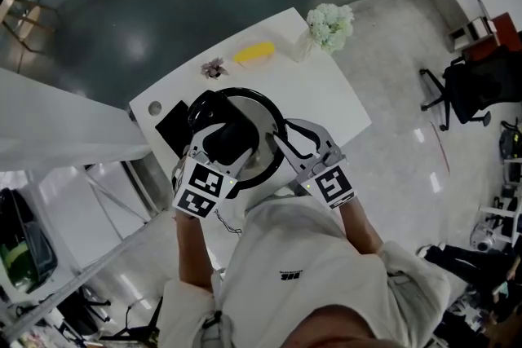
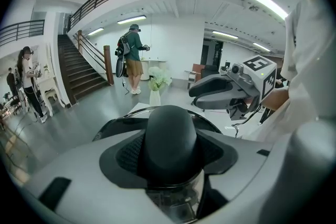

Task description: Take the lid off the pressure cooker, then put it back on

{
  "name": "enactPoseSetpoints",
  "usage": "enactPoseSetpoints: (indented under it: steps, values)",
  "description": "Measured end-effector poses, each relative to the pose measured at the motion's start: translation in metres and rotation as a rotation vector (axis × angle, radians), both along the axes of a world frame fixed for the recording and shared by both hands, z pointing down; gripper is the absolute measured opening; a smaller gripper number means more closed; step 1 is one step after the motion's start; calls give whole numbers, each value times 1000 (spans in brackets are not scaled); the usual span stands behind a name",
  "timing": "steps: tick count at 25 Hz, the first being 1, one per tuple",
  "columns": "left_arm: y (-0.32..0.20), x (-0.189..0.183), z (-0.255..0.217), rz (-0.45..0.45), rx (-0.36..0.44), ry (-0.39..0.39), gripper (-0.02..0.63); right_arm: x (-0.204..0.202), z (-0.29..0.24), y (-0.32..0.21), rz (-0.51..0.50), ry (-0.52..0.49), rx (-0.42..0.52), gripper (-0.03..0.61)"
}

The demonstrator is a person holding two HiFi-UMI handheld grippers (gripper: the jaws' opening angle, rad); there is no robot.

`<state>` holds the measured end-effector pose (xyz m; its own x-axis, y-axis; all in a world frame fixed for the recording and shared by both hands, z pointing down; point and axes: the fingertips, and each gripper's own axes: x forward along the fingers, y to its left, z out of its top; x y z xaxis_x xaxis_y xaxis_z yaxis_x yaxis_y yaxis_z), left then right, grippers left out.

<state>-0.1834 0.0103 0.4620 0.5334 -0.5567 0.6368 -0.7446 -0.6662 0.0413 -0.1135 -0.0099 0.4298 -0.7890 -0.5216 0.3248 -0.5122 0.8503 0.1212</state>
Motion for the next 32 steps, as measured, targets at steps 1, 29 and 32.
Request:
enactPoseSetpoints:
  steps: [1,29,32]
  values:
    - [-2,2,-3,-1,5,-1,287,2,-2,-1,-1,-4,8,117]
    - [-83,114,-32,-3,43,-24,287,116,-20,-71,21,-75,43,117]
    - [-91,129,-32,2,41,-24,287,130,-19,-78,35,-79,40,117]
